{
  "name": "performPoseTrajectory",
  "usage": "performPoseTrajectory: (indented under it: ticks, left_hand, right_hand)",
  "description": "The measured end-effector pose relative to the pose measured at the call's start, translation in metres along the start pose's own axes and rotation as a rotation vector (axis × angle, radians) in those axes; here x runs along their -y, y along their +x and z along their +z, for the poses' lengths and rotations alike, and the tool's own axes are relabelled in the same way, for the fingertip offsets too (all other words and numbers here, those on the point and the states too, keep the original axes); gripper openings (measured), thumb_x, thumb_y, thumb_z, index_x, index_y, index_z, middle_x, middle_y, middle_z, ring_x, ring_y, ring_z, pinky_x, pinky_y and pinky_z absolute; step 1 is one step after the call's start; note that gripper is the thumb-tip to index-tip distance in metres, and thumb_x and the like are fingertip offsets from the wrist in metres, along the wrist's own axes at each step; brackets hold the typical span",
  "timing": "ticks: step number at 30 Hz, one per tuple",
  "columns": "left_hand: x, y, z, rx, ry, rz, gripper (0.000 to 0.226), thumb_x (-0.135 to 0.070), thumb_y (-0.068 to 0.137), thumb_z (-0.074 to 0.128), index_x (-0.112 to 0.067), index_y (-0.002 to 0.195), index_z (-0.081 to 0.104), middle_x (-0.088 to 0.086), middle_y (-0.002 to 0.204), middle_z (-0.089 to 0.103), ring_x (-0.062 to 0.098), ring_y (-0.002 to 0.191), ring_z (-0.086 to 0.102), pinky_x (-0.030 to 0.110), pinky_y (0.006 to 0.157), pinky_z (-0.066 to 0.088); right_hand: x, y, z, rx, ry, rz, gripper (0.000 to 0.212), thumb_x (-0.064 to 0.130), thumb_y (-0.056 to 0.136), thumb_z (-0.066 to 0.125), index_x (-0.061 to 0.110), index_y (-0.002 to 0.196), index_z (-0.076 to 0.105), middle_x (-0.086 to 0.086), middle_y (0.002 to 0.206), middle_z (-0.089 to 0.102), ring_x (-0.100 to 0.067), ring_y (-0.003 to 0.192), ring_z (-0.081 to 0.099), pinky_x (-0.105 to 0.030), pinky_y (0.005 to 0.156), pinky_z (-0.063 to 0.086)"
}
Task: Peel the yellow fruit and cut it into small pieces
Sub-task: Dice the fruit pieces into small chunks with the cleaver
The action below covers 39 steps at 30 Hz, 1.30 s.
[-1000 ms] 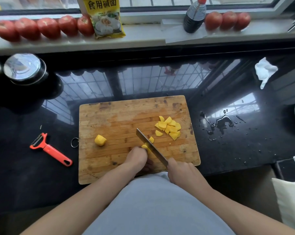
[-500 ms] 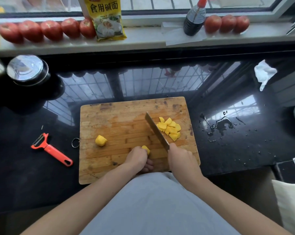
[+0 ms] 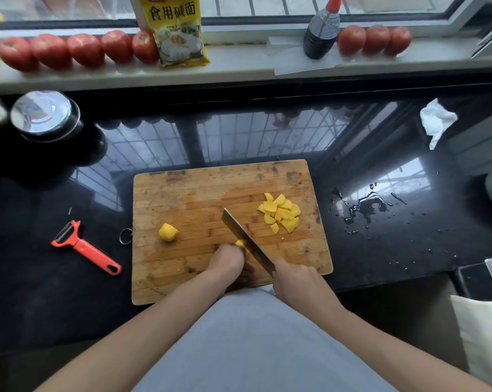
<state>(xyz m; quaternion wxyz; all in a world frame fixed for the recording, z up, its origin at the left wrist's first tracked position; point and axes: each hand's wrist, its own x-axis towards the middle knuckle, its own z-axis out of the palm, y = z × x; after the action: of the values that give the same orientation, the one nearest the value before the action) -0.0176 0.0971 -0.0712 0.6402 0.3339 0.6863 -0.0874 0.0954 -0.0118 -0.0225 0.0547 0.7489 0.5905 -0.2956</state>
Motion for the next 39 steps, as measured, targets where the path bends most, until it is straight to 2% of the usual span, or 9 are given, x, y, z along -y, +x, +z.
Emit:
performPoseTrajectory:
  ticks: [2,4,7,10,12,20,26,31,39]
  left_hand:
    - [0.000,-0.003,0.000,0.002,0.001,0.008,0.046,-0.024,0.107,0.036,0.005,0.114,0.071,0.017,0.066,0.075,0.026,0.051,0.068,0.027,0.049,0.057]
    - [0.001,-0.005,0.001,0.009,0.003,0.011,0.049,-0.025,0.108,0.036,0.007,0.111,0.072,0.016,0.064,0.074,0.026,0.054,0.068,0.028,0.051,0.057]
    - [0.003,-0.004,0.003,0.028,-0.004,0.058,0.046,-0.022,0.108,0.035,0.004,0.102,0.073,0.021,0.073,0.075,0.032,0.062,0.069,0.037,0.062,0.061]
    - [0.005,-0.001,0.002,0.036,0.002,0.109,0.043,-0.014,0.105,0.034,0.002,0.096,0.073,0.023,0.079,0.076,0.038,0.072,0.074,0.052,0.080,0.064]
    - [0.006,-0.001,0.001,0.041,0.011,0.123,0.040,-0.011,0.099,0.036,0.001,0.102,0.074,0.022,0.081,0.077,0.040,0.076,0.077,0.055,0.079,0.064]
    - [0.009,-0.006,0.000,0.038,-0.009,0.153,0.031,-0.018,0.104,0.036,-0.009,0.114,0.064,0.023,0.088,0.078,0.040,0.081,0.076,0.047,0.079,0.063]
    - [0.007,-0.003,-0.001,0.036,-0.053,0.113,0.031,-0.018,0.109,0.035,-0.010,0.126,0.060,0.023,0.094,0.078,0.035,0.080,0.076,0.043,0.079,0.063]
    - [0.006,-0.005,-0.001,0.033,-0.093,0.073,0.038,-0.015,0.105,0.032,-0.004,0.122,0.065,0.023,0.090,0.078,0.032,0.072,0.073,0.032,0.058,0.061]
    - [0.010,-0.004,0.001,0.019,-0.088,0.116,0.030,-0.016,0.107,0.032,-0.019,0.092,0.058,0.023,0.087,0.078,0.041,0.087,0.076,0.049,0.082,0.064]
  right_hand:
    - [-0.004,-0.002,0.004,-0.110,-0.048,-0.073,0.024,0.012,0.096,0.051,0.019,0.084,0.032,0.005,0.061,0.042,-0.027,0.049,0.044,-0.033,0.045,0.018]
    - [-0.006,-0.004,0.005,-0.066,-0.081,-0.076,0.033,0.007,0.087,0.059,0.019,0.081,0.030,0.009,0.056,0.026,-0.019,0.041,0.021,-0.029,0.044,0.007]
    - [-0.010,-0.005,0.010,-0.055,-0.114,-0.107,0.059,0.003,0.061,0.078,0.021,0.077,0.024,0.006,0.047,0.036,-0.026,0.032,0.026,-0.026,0.042,-0.003]
    - [-0.007,0.001,0.017,-0.085,-0.118,-0.118,0.031,0.007,0.087,0.058,0.020,0.085,0.029,-0.003,0.074,0.063,-0.037,0.059,0.060,-0.034,0.047,0.024]
    - [0.002,0.011,0.016,-0.035,-0.058,-0.080,0.012,0.010,0.098,0.039,0.019,0.092,0.032,-0.007,0.093,0.066,-0.041,0.083,0.065,-0.037,0.058,0.030]
    - [0.011,0.038,0.000,-0.172,0.055,0.003,0.014,0.021,0.105,0.040,0.019,0.092,0.044,-0.005,0.085,0.066,-0.033,0.078,0.065,-0.039,0.059,0.047]
    - [-0.002,0.006,-0.006,-0.061,0.049,-0.016,0.015,0.021,0.105,0.041,0.021,0.090,0.037,-0.006,0.088,0.067,-0.038,0.082,0.065,-0.038,0.060,0.041]
    - [-0.001,-0.001,0.001,0.051,-0.039,-0.015,0.012,0.019,0.104,0.038,0.018,0.092,0.035,0.002,0.076,0.049,-0.040,0.086,0.066,-0.036,0.060,0.036]
    - [-0.008,-0.012,0.002,0.097,-0.105,-0.007,0.007,0.014,0.100,0.037,0.018,0.095,0.037,-0.004,0.085,0.058,-0.035,0.068,0.043,-0.037,0.057,0.030]
